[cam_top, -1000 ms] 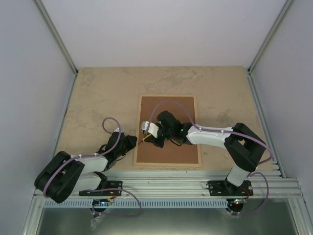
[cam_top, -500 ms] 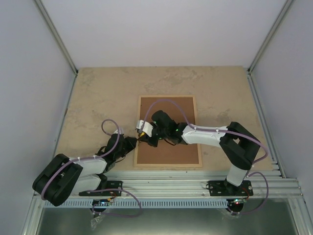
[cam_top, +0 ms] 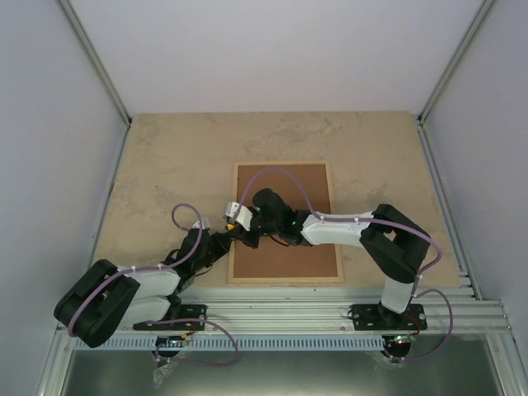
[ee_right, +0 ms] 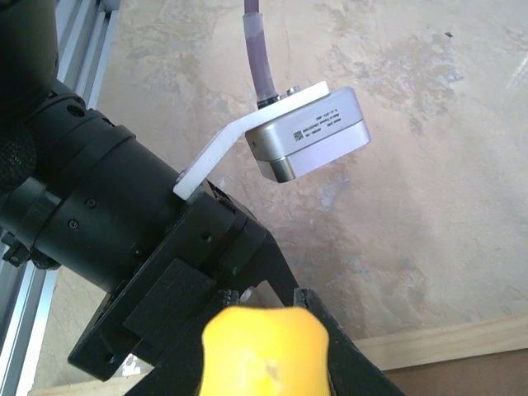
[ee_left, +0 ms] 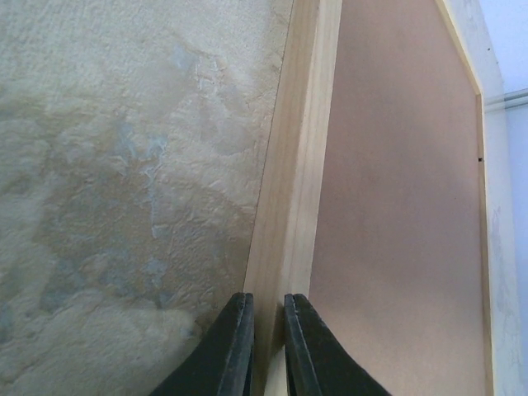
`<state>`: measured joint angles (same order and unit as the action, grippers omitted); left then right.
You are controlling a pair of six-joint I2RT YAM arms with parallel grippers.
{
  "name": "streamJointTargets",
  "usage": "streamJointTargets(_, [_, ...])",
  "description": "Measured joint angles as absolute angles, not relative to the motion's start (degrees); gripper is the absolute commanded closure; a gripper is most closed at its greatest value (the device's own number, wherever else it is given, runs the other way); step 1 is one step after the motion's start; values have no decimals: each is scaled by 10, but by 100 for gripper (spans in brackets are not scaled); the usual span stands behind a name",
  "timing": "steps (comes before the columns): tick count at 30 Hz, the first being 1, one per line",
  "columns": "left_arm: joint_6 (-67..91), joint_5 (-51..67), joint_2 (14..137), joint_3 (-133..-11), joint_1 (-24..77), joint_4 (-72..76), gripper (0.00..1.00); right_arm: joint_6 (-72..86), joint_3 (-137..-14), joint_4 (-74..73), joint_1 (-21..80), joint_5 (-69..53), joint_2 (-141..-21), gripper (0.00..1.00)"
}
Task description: Take the photo out of the frame
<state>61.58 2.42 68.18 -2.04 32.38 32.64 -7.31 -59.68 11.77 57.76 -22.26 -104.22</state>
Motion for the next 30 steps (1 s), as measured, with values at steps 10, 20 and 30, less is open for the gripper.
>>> streamJointTargets(10, [623,25,655,-10,329,312,83,-49,-563,190,582,-226,-1044,99])
streamJointTargets(20, [606,21,583,-24,339,208,73,-49,-492,223,577,-219,-983,99])
streamJointTargets(30, [569,-22,486,-73,340,90,60,-61,-377,245,549,-210,-875,100])
